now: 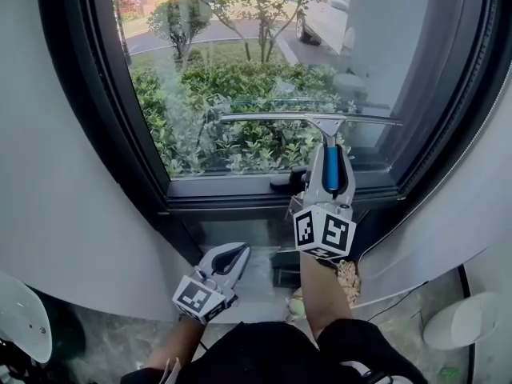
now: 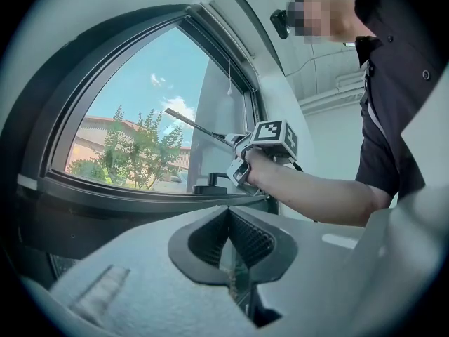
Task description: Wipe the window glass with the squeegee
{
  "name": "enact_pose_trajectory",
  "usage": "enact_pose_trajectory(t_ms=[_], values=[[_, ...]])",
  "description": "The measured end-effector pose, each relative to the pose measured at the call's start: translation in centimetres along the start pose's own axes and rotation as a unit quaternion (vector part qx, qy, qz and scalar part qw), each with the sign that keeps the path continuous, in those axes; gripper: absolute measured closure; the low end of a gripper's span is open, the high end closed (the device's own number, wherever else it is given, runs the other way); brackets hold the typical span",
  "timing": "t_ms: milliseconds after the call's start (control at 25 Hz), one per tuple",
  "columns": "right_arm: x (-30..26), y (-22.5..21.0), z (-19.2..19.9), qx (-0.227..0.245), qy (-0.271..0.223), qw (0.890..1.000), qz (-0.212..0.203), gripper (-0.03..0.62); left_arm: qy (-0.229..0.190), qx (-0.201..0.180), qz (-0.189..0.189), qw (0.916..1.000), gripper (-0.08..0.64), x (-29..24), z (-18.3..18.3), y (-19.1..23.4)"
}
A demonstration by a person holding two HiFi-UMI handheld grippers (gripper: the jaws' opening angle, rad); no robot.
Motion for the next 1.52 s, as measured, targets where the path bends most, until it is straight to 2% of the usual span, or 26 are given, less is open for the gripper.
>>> enact_pose_trajectory(t_ms=[1120,1520], values=[[3.2,-0.4,3.5,0.0,0.047,0.999,0.012,0.459,0.016,0.014,0.016,0.9996,0.558,0.1,1.6,0.0],[4.1,-0.5,4.7,0.0,0.062,0.998,0.013,0.459,0.039,0.025,0.004,0.9989,0.558,0.2,1.5,-0.1]])
Point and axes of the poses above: the fingertips, and each gripper's own axes: x backward along the fingers, y to its left, z out of its underside, the point moved 7 cm from there along x, backward along the fingers, and after that the axes turned 9 degrees about -z, right-handed, at the moved point
